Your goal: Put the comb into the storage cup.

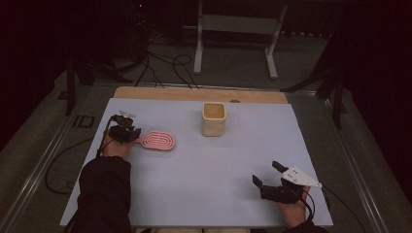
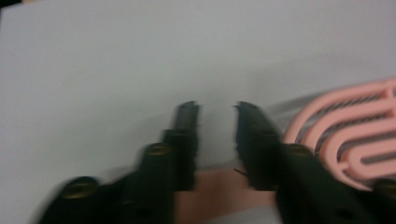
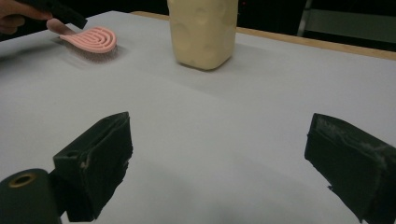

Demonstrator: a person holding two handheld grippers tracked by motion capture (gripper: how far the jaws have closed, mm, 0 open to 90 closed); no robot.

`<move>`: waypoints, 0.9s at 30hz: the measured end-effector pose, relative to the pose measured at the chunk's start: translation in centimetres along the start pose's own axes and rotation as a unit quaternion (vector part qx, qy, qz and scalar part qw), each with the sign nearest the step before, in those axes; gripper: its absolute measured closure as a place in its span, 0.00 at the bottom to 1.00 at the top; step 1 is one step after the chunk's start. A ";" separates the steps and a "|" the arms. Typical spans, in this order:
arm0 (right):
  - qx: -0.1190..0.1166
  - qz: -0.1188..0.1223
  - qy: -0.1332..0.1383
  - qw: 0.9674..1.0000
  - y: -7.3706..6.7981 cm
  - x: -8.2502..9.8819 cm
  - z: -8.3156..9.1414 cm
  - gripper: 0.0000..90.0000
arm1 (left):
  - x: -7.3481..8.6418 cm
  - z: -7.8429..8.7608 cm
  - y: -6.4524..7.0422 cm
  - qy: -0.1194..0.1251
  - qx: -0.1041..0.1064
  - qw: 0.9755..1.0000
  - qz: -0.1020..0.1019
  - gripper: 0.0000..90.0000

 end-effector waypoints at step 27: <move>0.001 0.000 -0.003 1.000 0.0 0.1 0.0 0.08 | 1.5 0.9 -0.3 -0.074 -0.009 0.996 -0.052 1.00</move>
Point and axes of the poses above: each handheld gripper's, and its own axes: z roughly backward along the jaws, x roughly out of its underside, y roughly to its right, the point moved 5 cm from there along -z, roughly forward along the jaws, and after that the axes turned 7 degrees about z, right-handed, at the moved point
